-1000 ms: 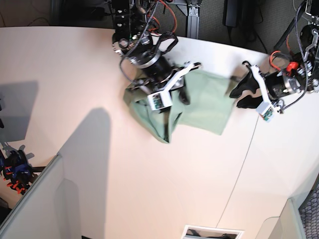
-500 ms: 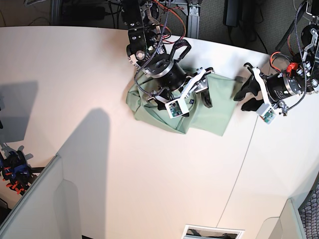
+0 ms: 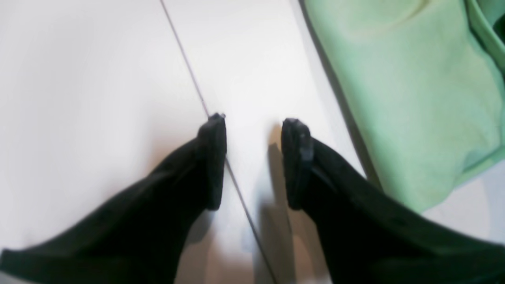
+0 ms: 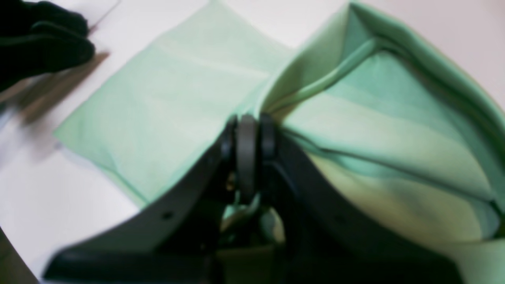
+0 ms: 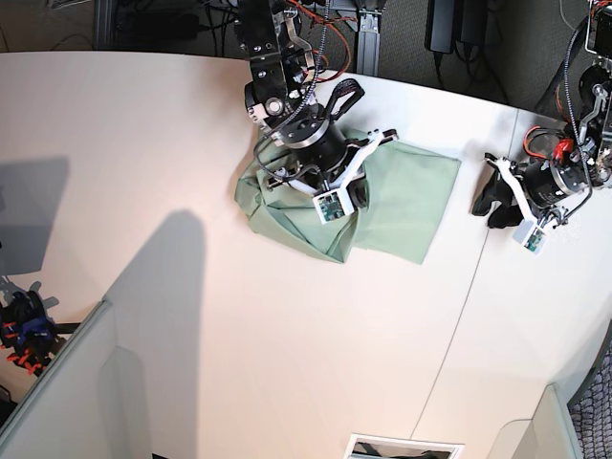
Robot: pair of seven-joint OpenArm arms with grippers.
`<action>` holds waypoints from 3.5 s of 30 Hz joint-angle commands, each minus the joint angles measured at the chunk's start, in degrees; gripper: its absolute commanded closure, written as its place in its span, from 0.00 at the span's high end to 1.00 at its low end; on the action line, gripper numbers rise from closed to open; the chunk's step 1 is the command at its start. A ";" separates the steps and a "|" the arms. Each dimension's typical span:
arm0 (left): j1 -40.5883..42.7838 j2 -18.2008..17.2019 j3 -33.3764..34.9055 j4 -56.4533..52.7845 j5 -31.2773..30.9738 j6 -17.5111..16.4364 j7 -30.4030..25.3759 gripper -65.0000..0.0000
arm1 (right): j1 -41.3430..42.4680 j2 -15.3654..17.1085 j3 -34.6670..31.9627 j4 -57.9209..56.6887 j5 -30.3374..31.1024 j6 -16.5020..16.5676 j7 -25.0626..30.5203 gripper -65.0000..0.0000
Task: Fold the T-shirt properly
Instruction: 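Grasp the bundle with both grippers and fold it over once more, then press the folded shirt flat with both grippers and release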
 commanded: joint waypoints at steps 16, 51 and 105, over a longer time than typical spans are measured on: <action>-0.59 6.43 12.61 0.48 0.61 0.04 1.99 0.41 | 4.52 -3.08 -2.71 9.31 1.55 -0.17 -0.46 0.00; -1.01 4.28 -0.85 5.90 -4.72 -2.01 6.19 0.41 | 2.36 -2.69 -6.82 9.38 1.42 1.29 -1.27 0.25; -20.72 5.64 14.75 -15.28 8.22 -2.78 -5.42 0.01 | -0.74 5.51 2.84 1.88 5.22 2.21 3.91 0.00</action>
